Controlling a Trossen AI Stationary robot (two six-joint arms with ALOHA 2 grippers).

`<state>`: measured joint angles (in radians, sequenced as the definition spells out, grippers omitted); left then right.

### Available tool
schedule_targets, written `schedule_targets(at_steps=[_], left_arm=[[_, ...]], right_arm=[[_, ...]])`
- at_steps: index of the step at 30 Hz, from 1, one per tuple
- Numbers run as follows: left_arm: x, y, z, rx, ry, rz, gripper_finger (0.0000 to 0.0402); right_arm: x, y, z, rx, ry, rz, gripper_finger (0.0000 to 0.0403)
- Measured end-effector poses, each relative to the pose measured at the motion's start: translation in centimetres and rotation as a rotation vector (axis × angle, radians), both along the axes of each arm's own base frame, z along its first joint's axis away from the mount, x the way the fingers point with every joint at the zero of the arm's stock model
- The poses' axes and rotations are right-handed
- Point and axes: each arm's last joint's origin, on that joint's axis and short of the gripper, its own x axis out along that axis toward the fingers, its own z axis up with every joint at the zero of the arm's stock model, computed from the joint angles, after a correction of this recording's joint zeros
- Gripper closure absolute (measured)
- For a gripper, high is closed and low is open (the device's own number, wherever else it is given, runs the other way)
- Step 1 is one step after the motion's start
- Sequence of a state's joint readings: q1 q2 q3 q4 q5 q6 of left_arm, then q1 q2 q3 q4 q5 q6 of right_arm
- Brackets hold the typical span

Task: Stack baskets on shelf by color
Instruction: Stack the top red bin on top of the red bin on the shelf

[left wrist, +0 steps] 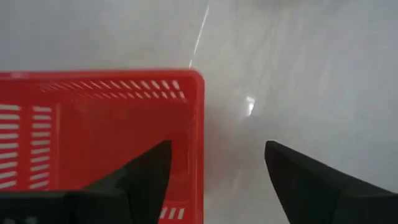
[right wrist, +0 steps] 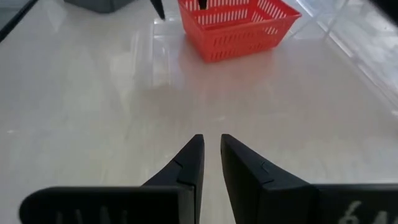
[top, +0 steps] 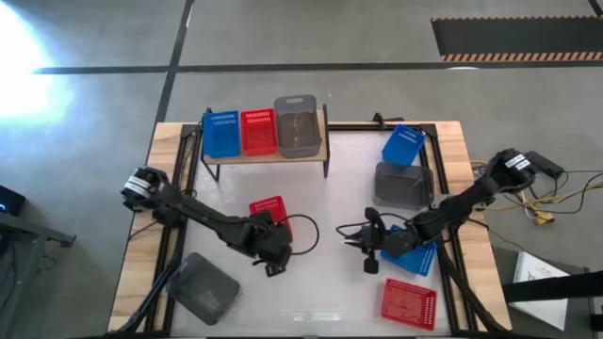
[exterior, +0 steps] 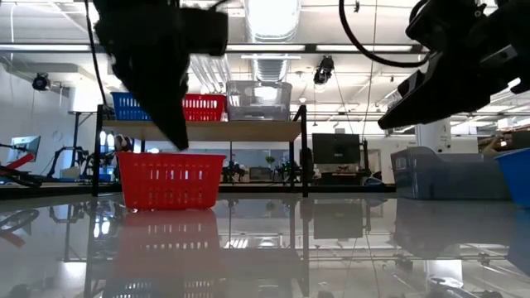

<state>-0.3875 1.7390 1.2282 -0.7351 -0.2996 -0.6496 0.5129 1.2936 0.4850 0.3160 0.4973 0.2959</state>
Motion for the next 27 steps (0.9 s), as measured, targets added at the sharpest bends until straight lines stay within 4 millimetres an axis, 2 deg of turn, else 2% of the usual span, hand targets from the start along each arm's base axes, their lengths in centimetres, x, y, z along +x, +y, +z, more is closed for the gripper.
schedule_targets(at_steps=[7, 13, 15, 20, 27], left_arm=[[0.8, 0.1, -3.0, 0.049, 0.101, 0.012, 0.0252], [0.6, 0.3, -2.6, 0.067, 0.133, 0.006, 0.0366], [0.2, 0.4, -1.5, 0.07, 0.14, 0.005, 0.0392], [-0.4, 0.3, 2.0, 0.068, 0.099, -0.043, 0.04], [-1.9, 0.8, 9.7, 0.091, -0.017, -0.177, 0.0401]], right_arm=[[0.5, 0.3, -1.0, -0.005, 0.0, 0.004, 0.0355], [1.0, 0.6, -1.4, -0.016, 0.015, 0.006, 0.0355], [1.2, 0.7, -1.4, -0.023, 0.018, 0.009, 0.0355], [1.7, 1.0, -1.3, -0.029, 0.015, 0.017, 0.0355], [1.7, 1.0, -1.2, -0.038, 0.014, 0.021, 0.0355]])
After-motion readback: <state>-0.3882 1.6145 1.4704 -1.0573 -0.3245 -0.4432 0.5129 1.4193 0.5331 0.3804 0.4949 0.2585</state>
